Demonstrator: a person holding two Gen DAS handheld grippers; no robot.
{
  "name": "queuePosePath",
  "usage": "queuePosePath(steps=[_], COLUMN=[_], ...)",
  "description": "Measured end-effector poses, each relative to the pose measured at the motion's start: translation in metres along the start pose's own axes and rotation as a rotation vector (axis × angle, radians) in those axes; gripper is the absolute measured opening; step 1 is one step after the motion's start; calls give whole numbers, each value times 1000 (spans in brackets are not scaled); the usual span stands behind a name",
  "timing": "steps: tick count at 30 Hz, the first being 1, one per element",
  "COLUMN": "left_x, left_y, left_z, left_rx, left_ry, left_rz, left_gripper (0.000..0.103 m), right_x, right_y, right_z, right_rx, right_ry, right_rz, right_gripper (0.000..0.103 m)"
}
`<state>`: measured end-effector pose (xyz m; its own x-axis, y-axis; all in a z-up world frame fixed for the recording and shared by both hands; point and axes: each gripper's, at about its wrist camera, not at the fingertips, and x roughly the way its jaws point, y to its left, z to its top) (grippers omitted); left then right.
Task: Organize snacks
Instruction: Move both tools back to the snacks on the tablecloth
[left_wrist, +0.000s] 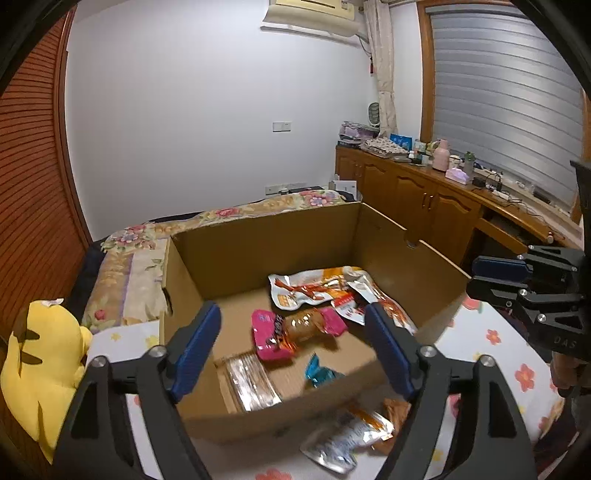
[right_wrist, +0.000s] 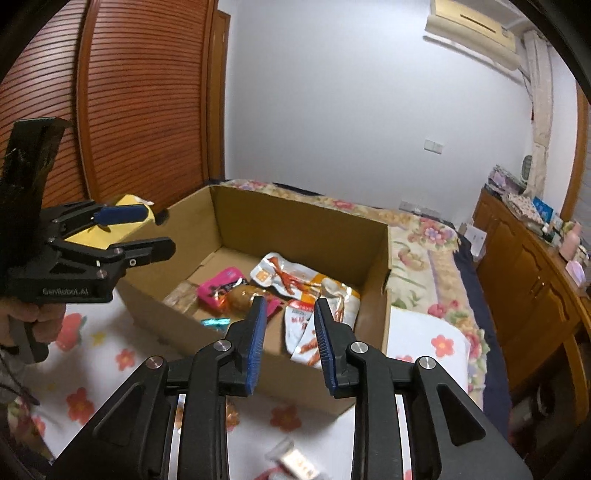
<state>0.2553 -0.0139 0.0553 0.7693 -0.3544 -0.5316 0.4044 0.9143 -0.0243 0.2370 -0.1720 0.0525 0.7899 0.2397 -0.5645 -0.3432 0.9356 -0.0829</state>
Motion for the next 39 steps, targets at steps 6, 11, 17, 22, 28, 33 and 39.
queuePosePath(steps=[6, 11, 17, 22, 28, 33, 39], left_x=[-17, -18, -18, -29, -32, -24, -9], left_y=[-11, -24, -41, -54, -55, -52, -53], left_z=[-26, -56, -84, -103, -115, -121, -123], left_rx=[2, 6, 22, 29, 14, 6, 5], left_ry=[0, 40, 76, 77, 99, 134, 192], left_rz=[-19, -32, -32, -26, -35, -36, -56], left_gripper=[94, 94, 94, 94, 94, 94, 94], right_x=[-25, -30, -25, -16, -6, 4, 8], right_y=[1, -5, -11, -18, -19, -19, -21], right_z=[-24, -55, -101, -130, -147, -153, -159], right_rx=[37, 77, 86, 128, 169, 161, 170], right_ry=[-7, 31, 111, 166, 191, 233, 264], right_rz=[3, -9, -40, -42, -35, -51, -51], right_gripper=[39, 55, 66, 66, 77, 78, 83])
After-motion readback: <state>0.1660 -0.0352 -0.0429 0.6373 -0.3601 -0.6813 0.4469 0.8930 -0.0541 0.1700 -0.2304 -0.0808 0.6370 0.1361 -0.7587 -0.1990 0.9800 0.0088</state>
